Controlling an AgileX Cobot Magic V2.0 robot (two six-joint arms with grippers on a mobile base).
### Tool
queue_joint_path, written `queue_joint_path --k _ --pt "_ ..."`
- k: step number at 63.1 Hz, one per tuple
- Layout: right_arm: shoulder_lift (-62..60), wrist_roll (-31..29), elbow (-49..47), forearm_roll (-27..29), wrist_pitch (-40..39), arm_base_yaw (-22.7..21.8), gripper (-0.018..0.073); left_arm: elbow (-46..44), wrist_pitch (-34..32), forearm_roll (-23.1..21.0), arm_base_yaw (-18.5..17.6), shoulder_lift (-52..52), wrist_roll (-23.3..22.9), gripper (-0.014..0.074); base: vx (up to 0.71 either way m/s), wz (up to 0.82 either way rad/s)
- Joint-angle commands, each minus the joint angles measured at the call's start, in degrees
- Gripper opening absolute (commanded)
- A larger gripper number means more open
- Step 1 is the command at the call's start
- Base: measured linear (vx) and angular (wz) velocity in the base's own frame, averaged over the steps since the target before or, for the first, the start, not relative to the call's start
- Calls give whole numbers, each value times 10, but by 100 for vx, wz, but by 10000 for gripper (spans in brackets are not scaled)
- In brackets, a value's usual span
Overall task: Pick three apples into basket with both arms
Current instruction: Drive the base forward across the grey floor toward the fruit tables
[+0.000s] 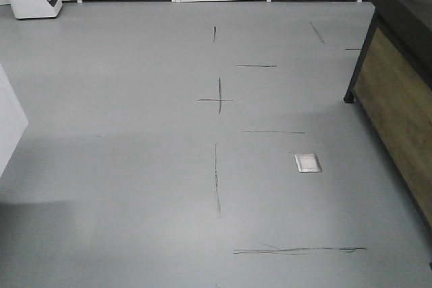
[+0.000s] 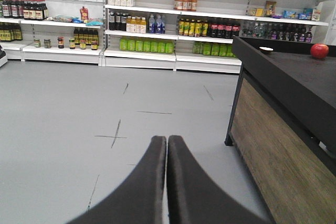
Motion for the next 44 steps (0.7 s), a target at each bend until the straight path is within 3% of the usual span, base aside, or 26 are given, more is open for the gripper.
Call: queue_joint_path --k 1,44 --pt "-5 -7 5 -2 -42 -3 -4 16 -45 0 0 -12 -3 -6 0 0" --pt "-5 -7 5 -2 -42 -3 -4 16 -45 0 0 -12 -3 -6 0 0"
